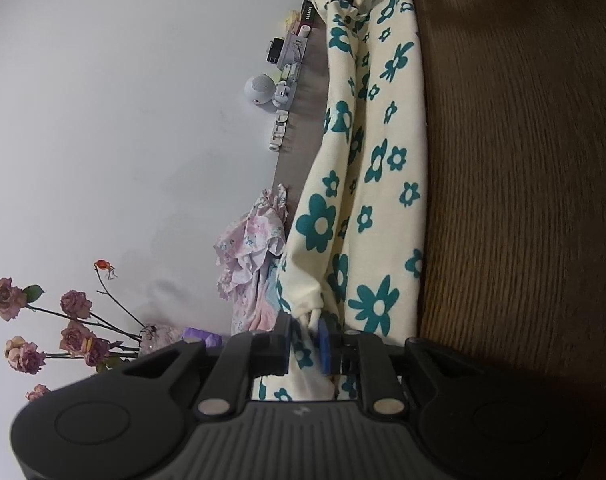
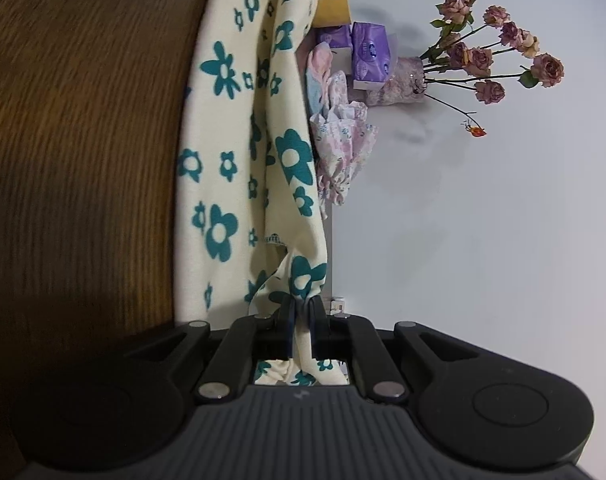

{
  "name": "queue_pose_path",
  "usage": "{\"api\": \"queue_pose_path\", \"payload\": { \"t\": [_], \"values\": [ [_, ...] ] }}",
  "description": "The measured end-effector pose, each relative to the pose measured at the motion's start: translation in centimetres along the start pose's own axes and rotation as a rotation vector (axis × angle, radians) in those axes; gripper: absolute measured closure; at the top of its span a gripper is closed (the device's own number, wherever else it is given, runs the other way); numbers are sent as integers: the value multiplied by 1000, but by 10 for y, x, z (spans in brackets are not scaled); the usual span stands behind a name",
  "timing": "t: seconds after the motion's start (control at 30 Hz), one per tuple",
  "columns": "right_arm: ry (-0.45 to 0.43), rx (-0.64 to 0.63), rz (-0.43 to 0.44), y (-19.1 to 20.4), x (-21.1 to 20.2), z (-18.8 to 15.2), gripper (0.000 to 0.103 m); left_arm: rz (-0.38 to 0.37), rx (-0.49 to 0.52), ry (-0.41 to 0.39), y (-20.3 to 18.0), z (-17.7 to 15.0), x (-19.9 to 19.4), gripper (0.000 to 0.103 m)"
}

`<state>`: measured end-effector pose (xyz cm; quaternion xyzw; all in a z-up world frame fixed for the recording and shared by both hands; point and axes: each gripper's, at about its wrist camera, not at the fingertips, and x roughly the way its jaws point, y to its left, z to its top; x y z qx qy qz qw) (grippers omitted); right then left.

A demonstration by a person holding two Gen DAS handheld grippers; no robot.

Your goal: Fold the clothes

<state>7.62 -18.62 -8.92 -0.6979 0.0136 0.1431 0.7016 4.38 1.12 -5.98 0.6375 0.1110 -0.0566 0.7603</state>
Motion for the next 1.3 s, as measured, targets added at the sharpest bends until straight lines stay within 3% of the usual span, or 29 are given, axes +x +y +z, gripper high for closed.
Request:
{"api": "queue_pose_path", "payload": {
  "t": [0.13, 0.3, 0.37, 0.47, 0.53, 0.57, 0.6, 0.7, 0.77, 0.83, 0.97, 1.03, 1.1, 1.17, 1.3],
  "values": [
    [8, 27, 11, 0, -5, -1, 92, -1, -22, 8, 4, 2, -6, 81],
    [14, 77, 25, -7, -12, -1, 86, -18, -56, 30, 10, 4, -10, 61],
    [12, 89, 29, -9, -13, 0, 78, -27, -73, 46, 14, 5, -9, 59],
    [10, 106, 35, -12, -16, 1, 76, -55, -93, 63, 22, 6, -4, 58],
    [9, 117, 39, -14, -18, 1, 75, -86, -92, 79, 26, 7, -1, 61],
    [8, 122, 41, -15, -19, 2, 74, -103, -90, 87, 27, 7, 0, 81],
    [7, 123, 43, -16, -19, 2, 74, -117, -85, 98, 28, 8, 1, 93],
    [24, 129, 69, -16, -17, 3, 75, -129, -52, 120, 24, 9, -2, 94],
    [48, 148, 101, -16, -17, 3, 91, -123, -30, 124, 19, 9, -5, 94],
    [73, 174, 127, -17, -17, 2, 95, -125, -29, 131, 14, 9, -8, 94],
    [91, 242, 161, -21, -22, 2, 93, -113, -31, 134, 8, 9, -10, 94],
    [100, 359, 188, -35, -25, -2, 91, -112, -39, 134, 7, 9, -10, 94],
    [131, 557, 232, -59, -23, -13, 80, -110, -44, 135, 7, 8, -10, 93],
    [173, 827, 277, -91, -16, -33, 62, -109, -41, 133, 5, 9, -10, 92],
    [249, 1426, 355, -137, 12, -95, 57, -108, -40, 135, 2, 10, -9, 91]
  ]
}}
